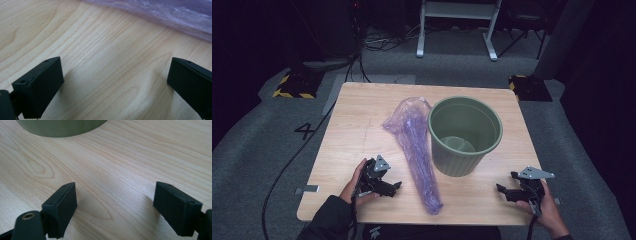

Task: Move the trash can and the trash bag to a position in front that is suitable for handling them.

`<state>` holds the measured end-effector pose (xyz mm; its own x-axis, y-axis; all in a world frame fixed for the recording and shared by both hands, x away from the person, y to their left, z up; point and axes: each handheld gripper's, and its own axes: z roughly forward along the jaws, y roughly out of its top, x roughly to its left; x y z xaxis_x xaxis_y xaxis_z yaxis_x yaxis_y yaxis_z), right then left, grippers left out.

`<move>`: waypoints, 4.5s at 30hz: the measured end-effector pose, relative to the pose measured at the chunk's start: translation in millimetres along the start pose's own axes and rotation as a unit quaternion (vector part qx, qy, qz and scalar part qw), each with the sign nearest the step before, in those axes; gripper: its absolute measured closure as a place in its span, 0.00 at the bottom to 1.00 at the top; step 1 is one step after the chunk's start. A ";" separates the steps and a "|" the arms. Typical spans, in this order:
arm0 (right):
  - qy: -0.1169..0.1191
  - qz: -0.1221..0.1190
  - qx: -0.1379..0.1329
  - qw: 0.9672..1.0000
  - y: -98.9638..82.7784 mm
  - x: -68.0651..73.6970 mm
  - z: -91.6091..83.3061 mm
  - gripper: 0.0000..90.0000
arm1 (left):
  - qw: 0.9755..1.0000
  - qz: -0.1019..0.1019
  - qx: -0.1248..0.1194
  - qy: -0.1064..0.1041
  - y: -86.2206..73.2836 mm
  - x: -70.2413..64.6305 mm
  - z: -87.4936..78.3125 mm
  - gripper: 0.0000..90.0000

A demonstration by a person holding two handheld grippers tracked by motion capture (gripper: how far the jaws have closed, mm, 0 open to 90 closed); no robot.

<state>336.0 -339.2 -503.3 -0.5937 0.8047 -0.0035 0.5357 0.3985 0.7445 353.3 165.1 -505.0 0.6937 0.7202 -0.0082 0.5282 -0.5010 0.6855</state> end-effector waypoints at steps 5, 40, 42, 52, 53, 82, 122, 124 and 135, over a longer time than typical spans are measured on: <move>0.001 -0.002 0.001 1.000 -0.7 -0.1 -1.0 0.21 | 1.000 0.009 0.000 -0.006 -3.7 1.3 -3.4 0.00; 0.038 -0.046 -0.107 0.993 48.6 53.4 8.8 0.21 | 0.999 0.029 0.001 -0.024 -10.1 5.6 -9.7 0.00; 0.042 -0.043 -0.107 0.992 50.2 54.0 9.9 0.21 | 0.999 0.029 0.001 -0.024 -10.1 5.6 -9.7 0.00; 0.025 -0.053 -0.113 0.992 60.0 58.1 18.9 0.21 | 0.999 0.029 0.001 -0.024 -10.1 5.6 -9.7 0.00; 0.024 -0.052 -0.117 0.992 60.8 57.8 20.0 0.22 | 0.999 0.029 0.001 -0.024 -10.1 5.6 -9.7 0.00; 0.022 -0.067 -0.100 0.992 59.6 62.0 18.2 0.27 | 0.999 0.027 0.000 -0.023 -10.2 5.1 -9.6 0.00; 0.188 -0.167 -0.118 0.961 73.8 167.9 6.1 0.32 | 0.999 0.025 0.001 -0.023 -9.2 4.4 -8.7 0.00; 0.198 -0.182 -0.108 0.957 71.6 177.4 7.8 0.30 | 0.999 0.025 0.001 -0.023 -9.2 4.4 -8.7 0.00; 0.191 -0.219 -0.075 0.954 63.2 191.7 20.2 0.43 | 0.999 0.025 0.001 -0.023 -9.2 4.4 -8.7 0.00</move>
<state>268.1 -150.8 -470.5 -0.9314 0.3459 -0.1134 0.1121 0.5689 0.8147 347.2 177.1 -505.0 0.7412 0.6712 -0.0080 0.4935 -0.5369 0.6842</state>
